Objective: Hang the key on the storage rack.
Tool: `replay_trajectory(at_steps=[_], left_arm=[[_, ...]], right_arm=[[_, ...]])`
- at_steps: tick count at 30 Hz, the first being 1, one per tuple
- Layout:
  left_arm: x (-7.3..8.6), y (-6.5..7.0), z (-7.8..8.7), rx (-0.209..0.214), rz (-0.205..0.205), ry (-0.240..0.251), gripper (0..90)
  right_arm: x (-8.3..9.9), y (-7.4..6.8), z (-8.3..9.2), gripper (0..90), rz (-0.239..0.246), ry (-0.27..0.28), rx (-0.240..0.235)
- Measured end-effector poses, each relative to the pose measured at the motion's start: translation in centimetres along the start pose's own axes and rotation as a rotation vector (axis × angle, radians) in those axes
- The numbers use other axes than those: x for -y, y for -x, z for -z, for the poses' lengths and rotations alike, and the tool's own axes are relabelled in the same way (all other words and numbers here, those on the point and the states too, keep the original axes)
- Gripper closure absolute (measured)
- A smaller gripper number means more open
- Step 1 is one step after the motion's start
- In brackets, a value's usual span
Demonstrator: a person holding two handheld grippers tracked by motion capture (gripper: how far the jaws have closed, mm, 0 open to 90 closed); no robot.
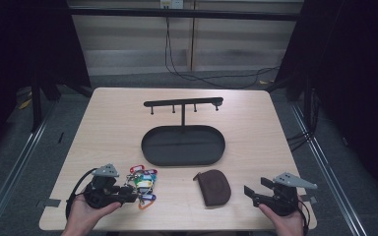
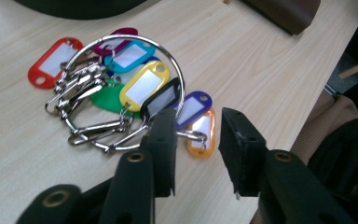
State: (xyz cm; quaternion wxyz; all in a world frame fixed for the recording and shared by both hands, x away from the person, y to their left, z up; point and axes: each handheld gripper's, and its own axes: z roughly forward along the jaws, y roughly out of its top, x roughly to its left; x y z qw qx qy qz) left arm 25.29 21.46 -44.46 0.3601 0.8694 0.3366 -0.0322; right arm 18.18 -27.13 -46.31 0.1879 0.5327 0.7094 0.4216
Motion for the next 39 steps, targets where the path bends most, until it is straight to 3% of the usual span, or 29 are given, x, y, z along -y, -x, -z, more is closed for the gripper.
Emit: replay_trajectory(at_steps=[4, 7, 12, 15, 18, 22, 25, 32, 34, 39], left_arm=[[-0.7, 0.0, -0.2, 0.028, -0.028, -0.001, 71.6], [-1.4, 0.1, -0.5, 0.028, -0.054, -0.038, 75.5], [-2.2, 0.4, -0.7, 0.030, -0.060, -0.050, 78.0], [-2.8, 0.5, -1.0, 0.042, -0.069, -0.081, 83.1], [-3.0, 0.5, -1.2, 0.053, -0.066, -0.088, 84.7], [-3.4, 0.4, -2.0, 0.055, -0.050, -0.130, 83.5], [-3.6, 0.2, -2.9, 0.051, -0.062, -0.170, 83.1], [-4.1, -0.1, -4.2, 0.027, -0.037, -0.239, 80.6], [-4.2, -0.3, -4.7, -0.004, -0.027, -0.257, 80.4], [-4.6, -0.6, -5.2, -0.004, -0.024, -0.293, 80.3]], right_arm=[[0.0, 0.0, 0.0, 26.2, -0.012, -0.007, 0.007], [0.0, 0.0, 0.0, 26.3, -0.008, -0.007, 0.007], [0.0, 0.0, -0.1, 26.4, -0.007, -0.012, 0.007], [0.0, 0.0, -0.1, 26.3, -0.004, -0.014, 0.008], [0.0, 0.0, -0.2, 26.4, -0.002, -0.017, 0.009], [0.0, -0.1, -0.3, 26.4, 0.001, -0.025, 0.008], [0.0, 0.0, -0.2, 26.3, 0.001, -0.021, 0.010], [0.0, 0.0, -0.3, 25.3, -0.005, -0.029, 0.021], [0.0, 0.0, -0.3, 24.5, -0.004, -0.028, 0.026], [0.0, 0.0, -0.3, 24.3, -0.003, -0.027, 0.027]])
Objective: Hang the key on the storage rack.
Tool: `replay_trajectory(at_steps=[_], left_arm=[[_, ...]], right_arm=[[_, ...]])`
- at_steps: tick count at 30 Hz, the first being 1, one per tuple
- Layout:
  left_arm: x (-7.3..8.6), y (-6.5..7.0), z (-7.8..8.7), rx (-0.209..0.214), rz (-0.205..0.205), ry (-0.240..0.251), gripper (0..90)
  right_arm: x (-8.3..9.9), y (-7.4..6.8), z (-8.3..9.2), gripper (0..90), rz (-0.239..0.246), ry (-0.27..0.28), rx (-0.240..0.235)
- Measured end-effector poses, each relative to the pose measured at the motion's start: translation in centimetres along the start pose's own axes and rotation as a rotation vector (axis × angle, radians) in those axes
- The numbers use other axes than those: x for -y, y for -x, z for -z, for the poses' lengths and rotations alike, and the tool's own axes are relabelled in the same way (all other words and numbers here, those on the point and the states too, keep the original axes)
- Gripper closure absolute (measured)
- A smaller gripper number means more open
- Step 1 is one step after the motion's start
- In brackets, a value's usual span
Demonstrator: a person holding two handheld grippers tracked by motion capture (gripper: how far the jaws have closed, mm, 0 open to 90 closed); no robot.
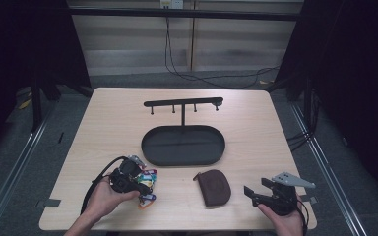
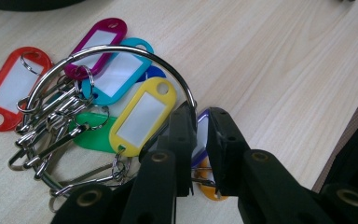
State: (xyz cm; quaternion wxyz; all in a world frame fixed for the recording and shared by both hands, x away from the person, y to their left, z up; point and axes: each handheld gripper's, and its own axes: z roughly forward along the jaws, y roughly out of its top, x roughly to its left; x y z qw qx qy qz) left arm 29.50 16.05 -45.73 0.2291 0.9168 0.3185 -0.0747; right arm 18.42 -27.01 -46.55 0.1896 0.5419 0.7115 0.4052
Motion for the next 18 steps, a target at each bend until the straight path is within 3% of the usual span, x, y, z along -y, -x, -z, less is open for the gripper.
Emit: replay_trajectory(at_steps=[4, 9, 18], left_arm=[[-0.4, 0.0, -0.6, -0.010, 0.001, -0.043, 80.6], [-0.9, 0.6, -1.1, -0.050, -0.025, -0.101, 83.3], [-2.2, 0.6, -1.8, -0.044, -0.038, -0.225, 80.9]], right_arm=[[0.0, 0.0, 0.0, 24.1, 0.000, -0.004, -0.002], [0.0, 0.0, 0.0, 24.7, 0.000, 0.000, 0.004], [0.0, 0.0, -0.1, 24.6, 0.000, -0.002, 0.006]])
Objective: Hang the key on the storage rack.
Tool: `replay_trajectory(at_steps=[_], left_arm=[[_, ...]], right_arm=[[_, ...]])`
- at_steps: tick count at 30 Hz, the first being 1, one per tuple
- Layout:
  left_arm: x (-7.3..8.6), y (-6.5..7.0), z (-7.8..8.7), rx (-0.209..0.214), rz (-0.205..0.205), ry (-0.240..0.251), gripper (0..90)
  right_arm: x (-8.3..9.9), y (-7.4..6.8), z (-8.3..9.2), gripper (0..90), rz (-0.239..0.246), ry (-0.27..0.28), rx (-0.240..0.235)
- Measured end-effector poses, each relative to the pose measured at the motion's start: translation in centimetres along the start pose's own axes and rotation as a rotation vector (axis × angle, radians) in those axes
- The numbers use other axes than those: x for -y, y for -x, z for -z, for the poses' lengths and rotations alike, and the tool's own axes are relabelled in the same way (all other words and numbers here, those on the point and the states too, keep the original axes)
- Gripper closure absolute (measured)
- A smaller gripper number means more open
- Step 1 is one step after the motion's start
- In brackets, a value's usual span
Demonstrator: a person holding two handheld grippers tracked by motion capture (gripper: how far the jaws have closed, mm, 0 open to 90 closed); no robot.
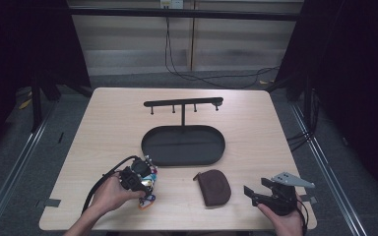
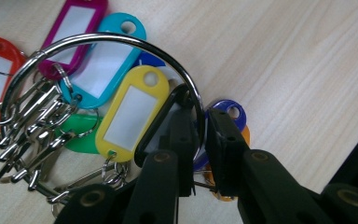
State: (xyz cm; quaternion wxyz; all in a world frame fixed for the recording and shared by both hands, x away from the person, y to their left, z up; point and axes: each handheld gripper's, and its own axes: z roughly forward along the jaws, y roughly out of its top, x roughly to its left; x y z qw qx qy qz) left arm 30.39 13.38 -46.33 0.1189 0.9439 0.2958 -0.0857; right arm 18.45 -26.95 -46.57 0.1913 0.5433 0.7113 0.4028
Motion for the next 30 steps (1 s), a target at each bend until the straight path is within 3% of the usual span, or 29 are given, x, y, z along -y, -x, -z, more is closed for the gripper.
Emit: replay_trajectory(at_steps=[5, 14, 21, 27, 30], left_arm=[[-0.9, -0.1, 0.0, 0.002, -0.002, -0.075, 82.6], [-1.8, 0.3, -0.2, -0.029, -0.017, -0.142, 85.1], [-1.7, 0.1, 0.0, -0.019, -0.007, -0.146, 86.9], [-1.6, -0.2, 1.5, 0.003, -0.016, -0.127, 86.9], [-1.6, -0.1, 2.2, -0.006, -0.021, -0.123, 86.9]], right_arm=[[0.0, 0.0, 0.0, 24.5, -0.001, -0.002, 0.004], [0.0, 0.0, -0.1, 24.5, 0.003, -0.010, 0.000], [0.0, 0.0, -0.2, 24.0, 0.000, -0.015, -0.001], [0.0, 0.0, -0.3, 24.0, -0.003, -0.020, -0.004], [0.0, 0.0, -0.3, 24.0, -0.005, -0.024, -0.003]])
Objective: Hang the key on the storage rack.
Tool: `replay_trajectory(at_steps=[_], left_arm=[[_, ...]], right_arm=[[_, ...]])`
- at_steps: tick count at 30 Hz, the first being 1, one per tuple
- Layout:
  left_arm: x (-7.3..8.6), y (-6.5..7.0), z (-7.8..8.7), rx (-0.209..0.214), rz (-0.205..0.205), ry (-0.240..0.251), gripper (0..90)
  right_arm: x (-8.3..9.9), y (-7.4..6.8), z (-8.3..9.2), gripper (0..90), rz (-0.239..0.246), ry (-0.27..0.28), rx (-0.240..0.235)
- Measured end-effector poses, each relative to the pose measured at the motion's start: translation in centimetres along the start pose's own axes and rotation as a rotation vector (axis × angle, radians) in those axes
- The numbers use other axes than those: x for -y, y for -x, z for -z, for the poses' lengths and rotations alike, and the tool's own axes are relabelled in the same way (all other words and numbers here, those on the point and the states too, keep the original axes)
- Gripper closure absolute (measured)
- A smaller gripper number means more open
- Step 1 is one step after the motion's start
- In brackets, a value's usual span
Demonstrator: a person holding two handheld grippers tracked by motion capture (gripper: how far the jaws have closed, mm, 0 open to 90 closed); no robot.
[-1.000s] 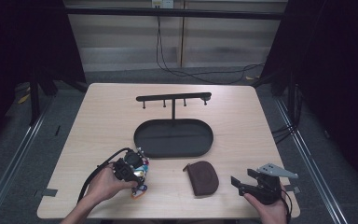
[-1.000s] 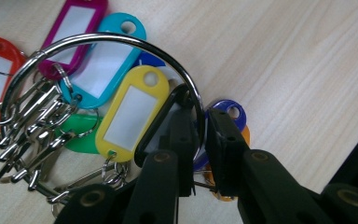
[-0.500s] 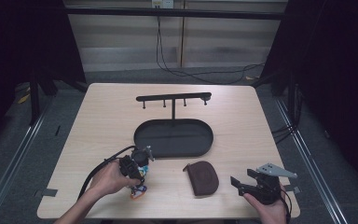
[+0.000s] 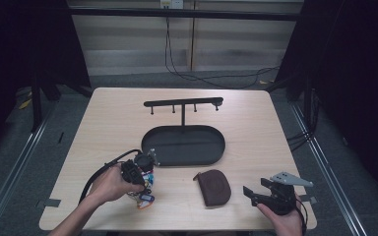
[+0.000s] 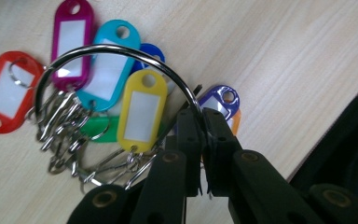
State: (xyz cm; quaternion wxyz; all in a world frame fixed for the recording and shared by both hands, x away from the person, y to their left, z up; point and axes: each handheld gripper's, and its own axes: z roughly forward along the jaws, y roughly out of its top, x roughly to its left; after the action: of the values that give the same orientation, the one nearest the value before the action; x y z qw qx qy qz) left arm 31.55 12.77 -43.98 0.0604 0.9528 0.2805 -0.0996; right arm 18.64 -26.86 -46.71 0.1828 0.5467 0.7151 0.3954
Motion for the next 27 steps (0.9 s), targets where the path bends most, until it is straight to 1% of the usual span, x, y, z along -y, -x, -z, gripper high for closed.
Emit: replay_trajectory(at_steps=[1, 4, 7, 8, 9, 10, 12, 13, 15, 16, 17, 19, 21, 22, 24, 25, 26, 27], left_arm=[[0.0, 0.0, 0.2, 0.002, -0.002, 0.004, 86.9], [0.1, 0.2, 0.8, -0.008, -0.012, 0.001, 87.0], [0.2, 0.4, 1.2, -0.013, -0.013, 0.005, 87.0], [0.2, 0.4, 1.4, -0.016, -0.017, -0.001, 87.1], [0.2, 0.5, 1.6, -0.020, -0.012, 0.001, 87.1], [0.2, 0.4, 1.8, -0.021, -0.015, -0.010, 87.1], [0.3, 0.5, 2.3, -0.045, -0.015, -0.016, 87.2], [0.3, 0.5, 2.5, -0.057, -0.005, -0.010, 87.3], [0.4, 0.6, 3.0, -0.056, -0.005, -0.004, 87.4], [0.4, 0.6, 3.4, -0.059, -0.016, -0.009, 87.4], [0.5, 0.6, 3.7, -0.060, -0.009, -0.001, 87.5], [0.6, 0.5, 4.3, -0.059, -0.008, 0.015, 87.5], [0.6, 0.4, 4.9, -0.056, -0.015, 0.019, 87.6], [0.6, 0.4, 5.1, -0.053, -0.009, 0.025, 87.6], [0.6, 0.3, 5.5, -0.053, -0.017, 0.022, 87.7], [0.6, 0.3, 5.7, -0.051, -0.015, 0.032, 87.7], [0.6, 0.3, 5.9, -0.054, -0.011, 0.030, 87.7], [0.6, 0.3, 6.2, -0.058, -0.020, 0.028, 87.7]], right_arm=[[0.0, 0.0, 0.0, 24.0, 0.000, 0.000, -0.002], [0.0, 0.0, 0.0, 24.0, 0.004, 0.000, -0.001], [0.0, 0.0, 0.0, 24.0, 0.003, 0.001, -0.001], [0.0, 0.0, 0.0, 23.9, 0.003, 0.001, -0.001], [0.0, 0.0, 0.0, 24.0, 0.003, 0.001, -0.001], [0.0, 0.0, 0.0, 24.0, 0.003, 0.001, -0.001], [0.0, 0.0, 0.0, 23.9, 0.002, 0.001, -0.001], [0.0, 0.0, 0.0, 23.9, 0.001, 0.001, -0.002], [0.0, 0.1, 0.0, 23.9, 0.001, 0.002, 0.000], [0.0, 0.0, 0.0, 23.9, 0.000, 0.001, -0.003], [0.0, 0.0, 0.0, 23.9, 0.001, 0.001, -0.003], [0.0, 0.0, 0.0, 23.9, 0.001, 0.001, 0.000], [0.0, 0.0, 0.0, 23.8, -0.003, 0.001, -0.002], [0.0, 0.0, 0.0, 23.8, -0.005, 0.000, -0.002], [0.0, 0.0, -0.1, 23.8, -0.005, 0.001, -0.002], [0.0, 0.1, -0.1, 23.8, -0.005, 0.001, -0.002], [0.0, 0.1, 0.0, 23.7, -0.005, 0.001, -0.002], [0.0, 0.1, 0.0, 23.7, -0.005, 0.001, -0.002]])
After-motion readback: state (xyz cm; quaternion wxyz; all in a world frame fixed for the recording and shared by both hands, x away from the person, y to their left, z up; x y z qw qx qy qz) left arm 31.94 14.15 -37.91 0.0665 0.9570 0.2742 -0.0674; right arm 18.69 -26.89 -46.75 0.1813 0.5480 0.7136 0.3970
